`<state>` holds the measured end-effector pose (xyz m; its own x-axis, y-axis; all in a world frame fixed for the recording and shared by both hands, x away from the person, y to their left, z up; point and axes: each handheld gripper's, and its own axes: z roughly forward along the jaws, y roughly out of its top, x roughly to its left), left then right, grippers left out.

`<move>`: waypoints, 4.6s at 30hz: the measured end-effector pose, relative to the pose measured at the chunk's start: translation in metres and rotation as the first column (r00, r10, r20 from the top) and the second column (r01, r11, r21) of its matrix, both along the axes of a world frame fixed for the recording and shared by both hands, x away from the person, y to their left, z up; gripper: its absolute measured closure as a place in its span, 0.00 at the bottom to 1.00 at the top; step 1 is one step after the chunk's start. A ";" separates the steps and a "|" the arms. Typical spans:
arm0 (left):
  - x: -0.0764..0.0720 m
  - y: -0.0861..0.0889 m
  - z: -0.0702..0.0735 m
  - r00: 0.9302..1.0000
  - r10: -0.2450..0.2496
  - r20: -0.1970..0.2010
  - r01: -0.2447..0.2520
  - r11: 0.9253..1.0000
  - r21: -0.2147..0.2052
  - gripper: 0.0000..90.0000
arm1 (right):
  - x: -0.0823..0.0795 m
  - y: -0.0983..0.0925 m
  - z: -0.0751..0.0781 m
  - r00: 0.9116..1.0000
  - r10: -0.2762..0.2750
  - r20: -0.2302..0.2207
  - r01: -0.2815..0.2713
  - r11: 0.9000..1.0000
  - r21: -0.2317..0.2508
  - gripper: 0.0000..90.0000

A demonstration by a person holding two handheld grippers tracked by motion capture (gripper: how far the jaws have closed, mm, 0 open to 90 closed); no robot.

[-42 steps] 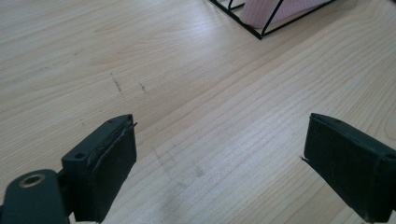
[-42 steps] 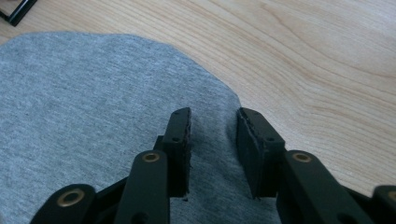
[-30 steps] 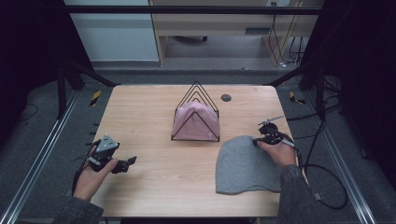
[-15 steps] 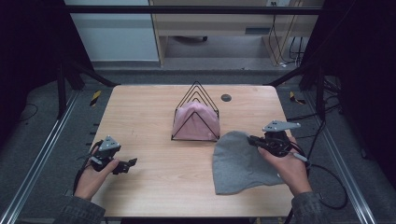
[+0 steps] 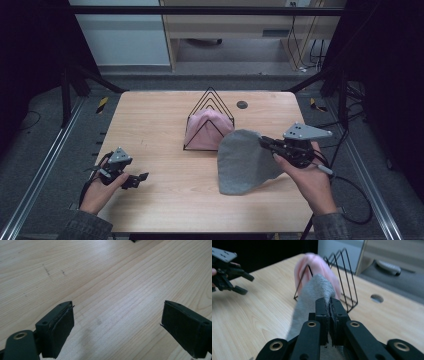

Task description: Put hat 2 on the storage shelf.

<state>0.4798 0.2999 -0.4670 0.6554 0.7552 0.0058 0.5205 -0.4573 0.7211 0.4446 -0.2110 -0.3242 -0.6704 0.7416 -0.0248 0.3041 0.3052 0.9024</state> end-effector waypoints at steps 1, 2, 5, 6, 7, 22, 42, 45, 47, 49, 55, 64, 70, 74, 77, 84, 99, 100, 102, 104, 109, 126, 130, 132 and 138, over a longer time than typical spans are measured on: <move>-0.001 -0.001 0.003 1.000 -0.005 0.004 0.005 1.000 -0.012 0.12 | -0.004 0.000 0.013 1.000 0.008 0.023 -0.008 1.000 0.000 0.96; -0.003 -0.002 0.005 1.000 -0.002 0.013 0.002 1.000 -0.022 0.12 | -0.006 0.000 0.019 0.999 0.013 0.030 -0.013 1.000 0.002 0.96; -0.006 -0.004 0.009 0.999 -0.013 0.029 0.014 0.999 -0.037 0.12 | -0.008 0.000 0.036 0.998 0.023 0.055 -0.023 1.000 -0.011 0.96; -0.010 -0.009 0.013 0.999 -0.029 0.044 0.031 0.999 -0.034 0.12 | -0.008 -0.001 0.041 0.998 0.027 0.063 -0.026 1.000 -0.014 0.96; -0.011 -0.011 0.014 0.998 -0.035 0.044 0.036 0.999 -0.039 0.12 | -0.008 -0.001 0.046 0.997 0.028 0.069 -0.027 1.000 -0.014 0.96; 0.012 -0.054 0.066 0.979 -0.196 0.060 0.195 0.981 0.013 0.14 | 0.007 0.005 0.081 0.997 0.048 0.059 -0.045 0.998 -0.040 0.96; 0.020 -0.082 0.107 0.948 -0.316 0.038 0.312 0.946 0.090 0.16 | 0.002 0.066 0.100 0.979 0.192 0.062 -0.187 0.979 -0.082 0.96; 0.020 -0.086 0.110 0.943 -0.330 0.043 0.325 0.941 0.090 0.16 | 0.002 0.079 0.096 0.976 0.212 0.052 -0.206 0.974 -0.096 0.96; 0.019 -0.089 0.111 0.938 -0.343 0.045 0.338 0.937 0.089 0.16 | 0.002 0.088 0.092 0.972 0.232 0.046 -0.227 0.969 -0.103 0.96; 0.017 -0.094 0.112 0.933 -0.357 0.049 0.352 0.932 0.091 0.17 | 0.002 0.096 0.089 0.968 0.248 0.040 -0.243 0.964 -0.107 0.96; 0.014 -0.104 0.114 0.920 -0.387 0.063 0.382 0.921 0.080 0.21 | 0.002 0.115 0.080 0.959 0.283 0.023 -0.278 0.952 -0.126 0.96; 0.017 -0.117 0.118 0.911 -0.403 0.087 0.397 0.915 0.077 0.38 | 0.002 0.126 0.074 0.953 0.303 0.007 -0.300 0.946 -0.123 0.96; 0.019 -0.127 0.120 0.892 -0.444 0.087 0.437 0.895 0.089 0.50 | 0.003 0.132 0.069 0.950 0.312 -0.010 -0.311 0.942 -0.129 0.96; 0.020 -0.132 0.118 0.891 -0.446 0.090 0.440 0.895 0.074 0.72 | 0.004 0.129 0.066 0.951 0.308 -0.015 -0.307 0.944 -0.123 0.96; 0.020 -0.134 0.118 0.887 -0.453 0.090 0.451 0.892 0.042 0.87 | 0.004 0.124 0.064 0.955 0.297 -0.017 -0.297 0.948 -0.118 0.96; 0.014 -0.137 0.138 0.886 -0.453 0.097 0.449 0.892 0.059 0.97 | 0.010 0.103 0.065 0.970 0.241 -0.017 -0.242 0.965 -0.105 0.96; 0.018 -0.154 0.214 0.895 -0.430 0.119 0.412 0.899 0.148 0.97 | 0.025 0.074 0.106 0.983 0.180 0.024 -0.179 0.982 -0.062 0.96; 0.019 -0.153 0.220 0.895 -0.426 0.130 0.410 0.902 0.133 0.97 | 0.026 0.073 0.110 0.984 0.178 0.027 -0.176 0.983 -0.060 0.96; 0.020 -0.152 0.229 0.896 -0.420 0.143 0.406 0.907 0.115 0.97 | 0.027 0.072 0.117 0.985 0.168 0.033 -0.166 0.984 -0.059 0.96; 0.024 -0.153 0.238 0.895 -0.418 0.152 0.404 0.907 0.118 0.97 | 0.028 0.071 0.126 0.985 0.166 0.044 -0.163 0.985 -0.064 0.96; 0.032 -0.153 0.251 0.899 -0.405 0.167 0.390 0.913 0.118 0.97 | 0.034 0.070 0.139 0.985 0.163 0.056 -0.160 0.986 -0.053 0.96; 0.052 -0.154 0.276 0.915 -0.342 0.214 0.325 0.939 0.110 0.97 | 0.062 0.071 0.165 0.989 0.135 0.067 -0.133 0.991 -0.033 0.96; 0.056 -0.152 0.281 0.918 -0.326 0.225 0.305 0.944 0.124 0.97 | 0.071 0.074 0.165 0.990 0.125 0.063 -0.123 0.992 -0.032 0.96; 0.060 -0.151 0.284 0.921 -0.316 0.227 0.293 0.947 0.127 0.97 | 0.078 0.076 0.168 0.991 0.120 0.066 -0.118 0.992 -0.031 0.96; 0.075 -0.144 0.289 0.925 -0.277 0.259 0.265 0.961 0.079 0.97 | 0.094 0.080 0.171 0.990 0.118 0.079 -0.118 0.993 -0.009 0.96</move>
